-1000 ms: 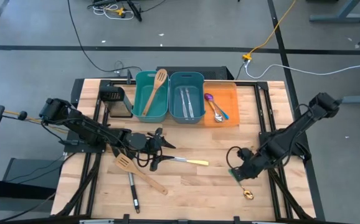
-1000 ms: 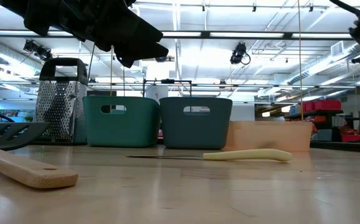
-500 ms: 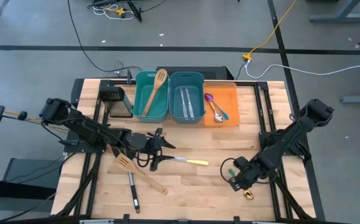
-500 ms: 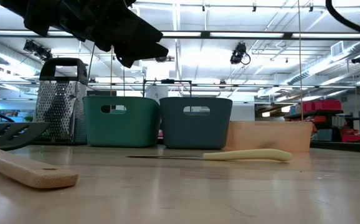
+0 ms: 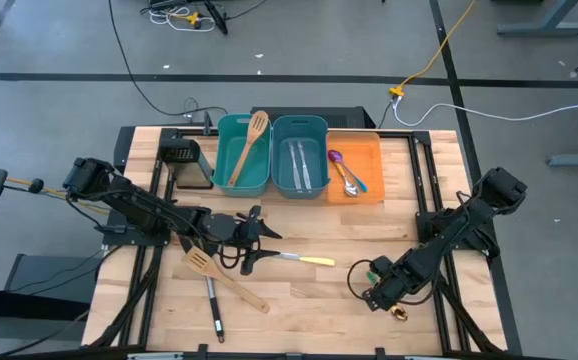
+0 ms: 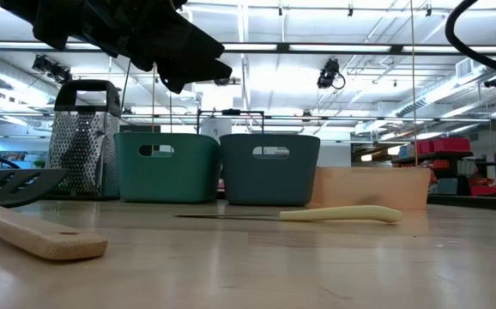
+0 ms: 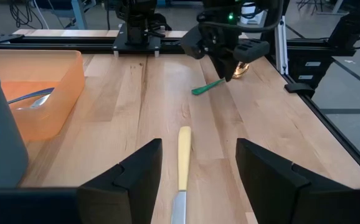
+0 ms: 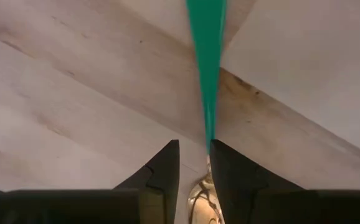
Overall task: Pick & Place Kitchen Items
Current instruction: Put the green spoon into the orange bin
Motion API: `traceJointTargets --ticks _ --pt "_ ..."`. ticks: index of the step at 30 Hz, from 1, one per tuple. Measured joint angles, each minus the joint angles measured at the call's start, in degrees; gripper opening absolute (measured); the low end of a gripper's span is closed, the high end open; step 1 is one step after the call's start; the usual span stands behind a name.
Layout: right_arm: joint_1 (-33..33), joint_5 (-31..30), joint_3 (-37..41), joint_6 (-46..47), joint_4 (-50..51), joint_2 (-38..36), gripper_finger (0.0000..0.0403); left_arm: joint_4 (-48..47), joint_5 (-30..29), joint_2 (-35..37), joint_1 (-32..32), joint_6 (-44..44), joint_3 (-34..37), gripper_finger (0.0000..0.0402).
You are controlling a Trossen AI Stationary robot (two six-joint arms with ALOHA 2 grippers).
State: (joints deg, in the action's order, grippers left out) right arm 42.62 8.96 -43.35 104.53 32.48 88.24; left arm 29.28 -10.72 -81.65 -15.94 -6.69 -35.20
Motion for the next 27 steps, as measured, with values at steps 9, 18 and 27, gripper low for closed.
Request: traceJointTargets --ticks 9,18,27 --pt "1.59 -0.79 0.0 0.93 0.51 0.62 0.0101 0.0 0.0 0.0 -0.01 -0.01 0.0 0.021" --pt "3.85 -2.99 0.0 4.74 0.63 0.62 0.0101 0.0 0.0 0.0 0.02 -0.01 0.0 0.0211" --pt "4.21 -0.45 -0.34 4.92 -0.64 4.71 0.01 0.0 0.0 0.0 0.01 -0.01 0.0 0.021"
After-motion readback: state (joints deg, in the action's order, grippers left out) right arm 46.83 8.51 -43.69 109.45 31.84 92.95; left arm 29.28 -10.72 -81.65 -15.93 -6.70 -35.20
